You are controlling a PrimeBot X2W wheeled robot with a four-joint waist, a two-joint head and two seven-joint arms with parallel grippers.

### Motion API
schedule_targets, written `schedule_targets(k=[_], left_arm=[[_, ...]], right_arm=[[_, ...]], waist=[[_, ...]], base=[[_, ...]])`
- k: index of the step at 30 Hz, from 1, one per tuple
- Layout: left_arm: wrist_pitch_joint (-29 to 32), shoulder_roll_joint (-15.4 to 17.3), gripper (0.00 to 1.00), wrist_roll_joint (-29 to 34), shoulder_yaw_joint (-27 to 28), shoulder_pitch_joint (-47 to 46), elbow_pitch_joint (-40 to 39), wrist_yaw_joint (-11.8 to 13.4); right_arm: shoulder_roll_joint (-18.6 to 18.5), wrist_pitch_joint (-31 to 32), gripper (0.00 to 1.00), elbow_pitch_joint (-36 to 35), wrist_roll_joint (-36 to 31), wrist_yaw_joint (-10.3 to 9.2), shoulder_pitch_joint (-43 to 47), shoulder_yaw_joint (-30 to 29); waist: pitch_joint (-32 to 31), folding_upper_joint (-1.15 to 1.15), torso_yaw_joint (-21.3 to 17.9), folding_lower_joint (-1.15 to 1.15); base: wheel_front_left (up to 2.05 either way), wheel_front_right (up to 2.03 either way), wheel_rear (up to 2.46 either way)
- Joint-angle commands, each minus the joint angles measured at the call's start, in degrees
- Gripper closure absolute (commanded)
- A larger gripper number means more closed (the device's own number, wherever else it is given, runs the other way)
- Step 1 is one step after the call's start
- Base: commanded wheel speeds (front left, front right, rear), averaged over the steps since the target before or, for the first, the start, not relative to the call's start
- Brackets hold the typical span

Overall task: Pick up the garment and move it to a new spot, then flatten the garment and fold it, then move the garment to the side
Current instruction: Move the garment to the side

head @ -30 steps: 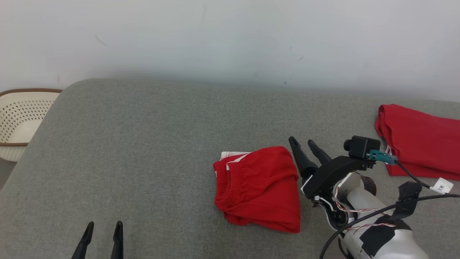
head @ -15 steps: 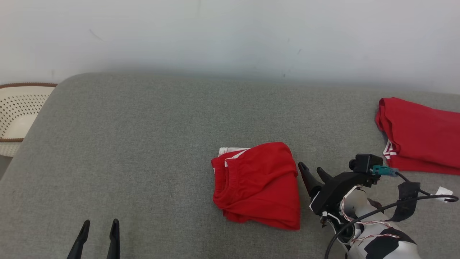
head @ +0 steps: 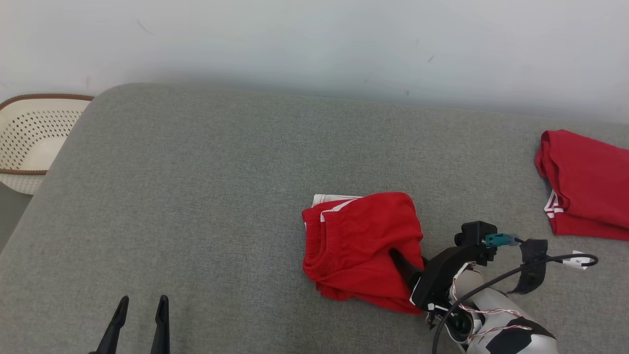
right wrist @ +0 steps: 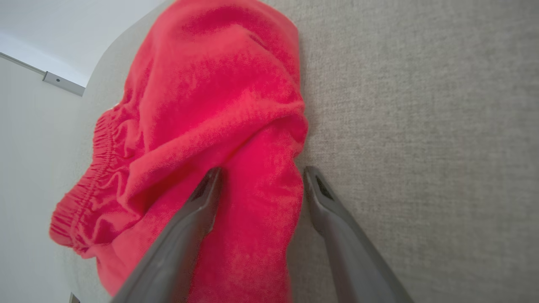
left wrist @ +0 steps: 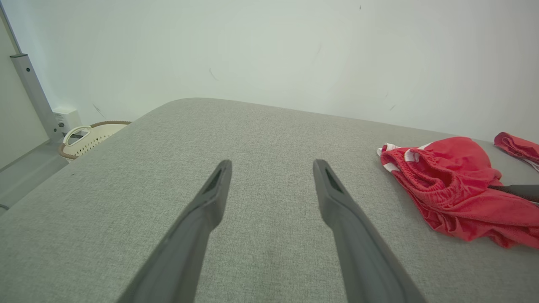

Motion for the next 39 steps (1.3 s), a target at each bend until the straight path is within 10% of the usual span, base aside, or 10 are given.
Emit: schedule_targets(k=[1, 3, 39], left_arm=[[-0.21, -0.24, 0.00, 0.61, 0.22, -0.25, 0.25, -0.31], [-0.21, -0.39, 0.00, 0.45, 0.31, -0.29, 0.39, -0.41], [-0.19, 2.01, 0.00, 2.23, 2.49, -5.84, -3.89, -2.28]], right_arm=[[0.39, 1.54, 0.44, 0.45, 0.56, -0.04, 1.30, 0.96], [0.20, 1.19, 1.00, -0.37, 0.71, -0.04, 1.17, 1.36], [-21.05, -0.50, 1.00, -2.77, -8.27, -0.04, -24.41, 11.10]], waist=[[0.00, 0.00, 0.09, 0.00], [-0.06, 0.00, 0.09, 0.00], [10.65, 0.00, -10.48, 0.00]], base=[[0.00, 0.00, 0.00], [0.00, 0.00, 0.00], [0.00, 0.00, 0.00]])
